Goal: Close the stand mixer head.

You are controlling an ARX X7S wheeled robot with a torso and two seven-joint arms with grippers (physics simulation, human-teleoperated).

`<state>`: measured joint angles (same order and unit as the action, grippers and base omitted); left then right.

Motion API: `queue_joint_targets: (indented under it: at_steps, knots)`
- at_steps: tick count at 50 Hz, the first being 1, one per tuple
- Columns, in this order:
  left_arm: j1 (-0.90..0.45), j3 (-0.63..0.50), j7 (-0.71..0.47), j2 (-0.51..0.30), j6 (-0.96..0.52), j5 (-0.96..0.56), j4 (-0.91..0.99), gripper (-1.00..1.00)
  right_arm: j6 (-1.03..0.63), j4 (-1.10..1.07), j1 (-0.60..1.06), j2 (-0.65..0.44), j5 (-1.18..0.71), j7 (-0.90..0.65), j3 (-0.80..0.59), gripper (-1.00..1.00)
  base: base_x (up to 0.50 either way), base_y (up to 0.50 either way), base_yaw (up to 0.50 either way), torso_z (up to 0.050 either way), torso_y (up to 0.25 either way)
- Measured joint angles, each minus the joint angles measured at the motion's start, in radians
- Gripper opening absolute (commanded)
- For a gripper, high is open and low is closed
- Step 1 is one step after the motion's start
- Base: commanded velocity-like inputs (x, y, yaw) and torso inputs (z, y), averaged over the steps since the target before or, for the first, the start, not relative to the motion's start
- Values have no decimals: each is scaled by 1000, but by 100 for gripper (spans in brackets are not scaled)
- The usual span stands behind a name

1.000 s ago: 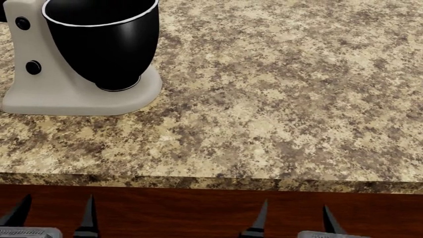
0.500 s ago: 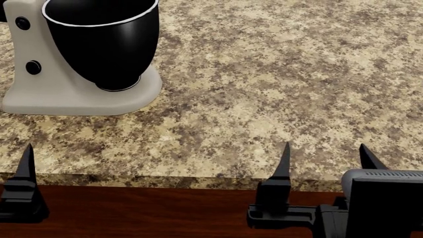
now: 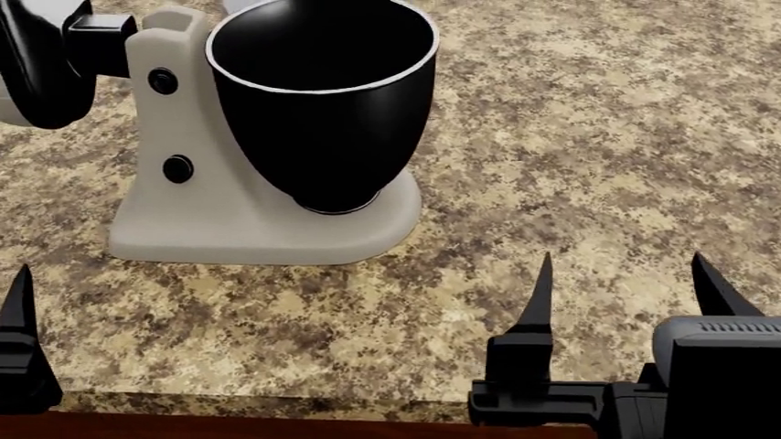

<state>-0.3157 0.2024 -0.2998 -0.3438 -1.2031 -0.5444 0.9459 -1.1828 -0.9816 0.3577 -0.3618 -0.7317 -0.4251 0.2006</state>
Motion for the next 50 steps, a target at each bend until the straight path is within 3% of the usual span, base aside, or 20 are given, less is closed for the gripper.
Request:
queue_joint_targets:
  at_steps: [41,45,50]
  knots:
    - [-50,107,-52,-8,-137,-147,61,100,-29,-44,28,-52,-174,-112,83,100,324,246,0,0,0]
    - [-74,152,-63,-7,-179,-203,72,100,-32,-50,37,-68,-228,-146,107,100,0,0,0,0,0]
    - [-145,255,-166,-29,-251,-389,49,100,-22,-54,47,-106,-322,-212,135,100,0,0,0,0,0]
